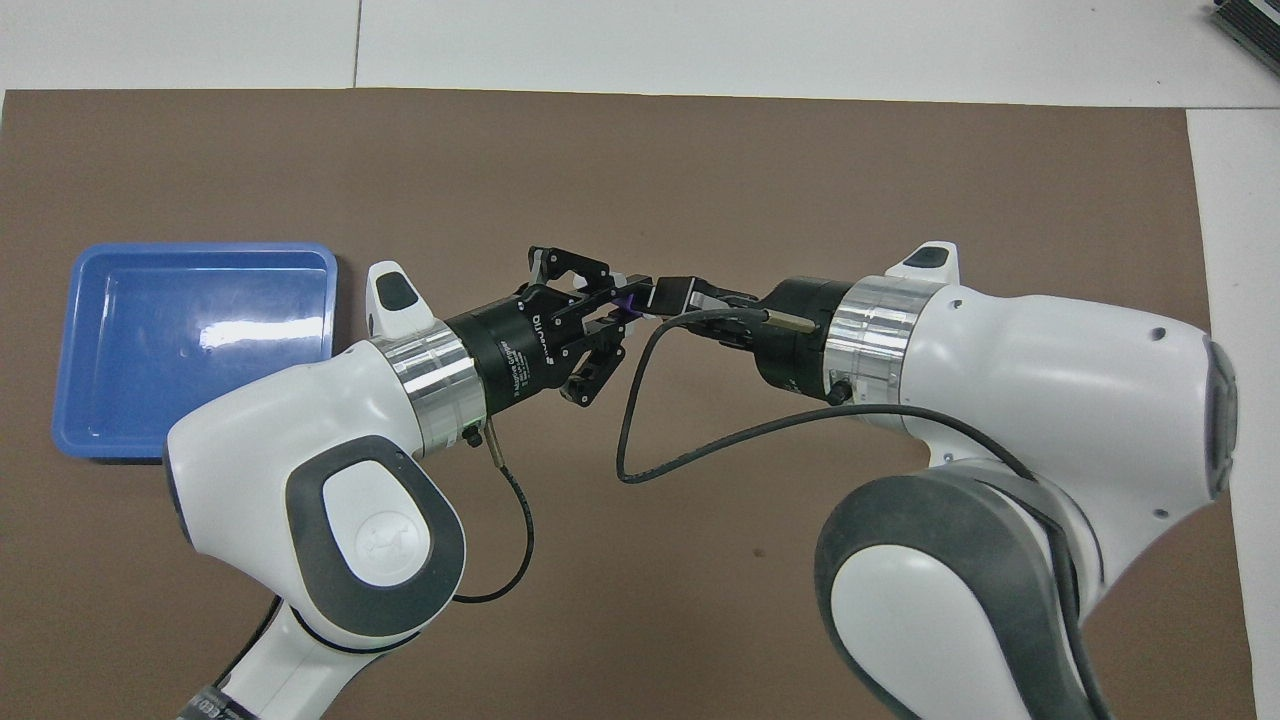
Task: Right arm passes pens to left for tray arrangement
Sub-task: 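Open the right gripper and withdraw it while the left gripper pulls the pen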
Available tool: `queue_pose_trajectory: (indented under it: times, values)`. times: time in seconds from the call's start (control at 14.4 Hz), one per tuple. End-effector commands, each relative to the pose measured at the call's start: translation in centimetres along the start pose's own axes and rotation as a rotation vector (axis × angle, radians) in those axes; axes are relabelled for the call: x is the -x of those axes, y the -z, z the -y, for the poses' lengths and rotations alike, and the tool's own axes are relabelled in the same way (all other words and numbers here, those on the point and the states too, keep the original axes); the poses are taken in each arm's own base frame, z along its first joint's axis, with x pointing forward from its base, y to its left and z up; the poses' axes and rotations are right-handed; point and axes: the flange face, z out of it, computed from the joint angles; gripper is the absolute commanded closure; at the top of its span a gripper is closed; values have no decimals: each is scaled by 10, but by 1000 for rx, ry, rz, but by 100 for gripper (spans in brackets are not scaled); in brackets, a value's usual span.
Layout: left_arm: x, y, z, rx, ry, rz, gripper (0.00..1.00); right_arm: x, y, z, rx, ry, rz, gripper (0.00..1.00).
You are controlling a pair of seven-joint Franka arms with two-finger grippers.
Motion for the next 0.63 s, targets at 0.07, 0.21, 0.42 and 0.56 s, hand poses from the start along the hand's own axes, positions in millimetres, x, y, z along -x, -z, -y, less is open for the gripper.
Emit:
queue_pose_trajectory:
  times: [0.07, 0.21, 0.42, 0.56]
  values:
    - [-1, 8, 4, -9, -8, 12, 100, -3, 9, -7, 28, 18, 32, 0]
    - [-1, 8, 5, -19, -56, 1, 100, -19, 24, -18, 128, 131, 54, 0]
    - [-8, 11, 13, -51, -137, -6, 100, -31, 44, -53, 334, 343, 180, 0]
    - [-14, 16, 9, -97, -203, -3, 100, -33, 55, -80, 490, 483, 268, 0]
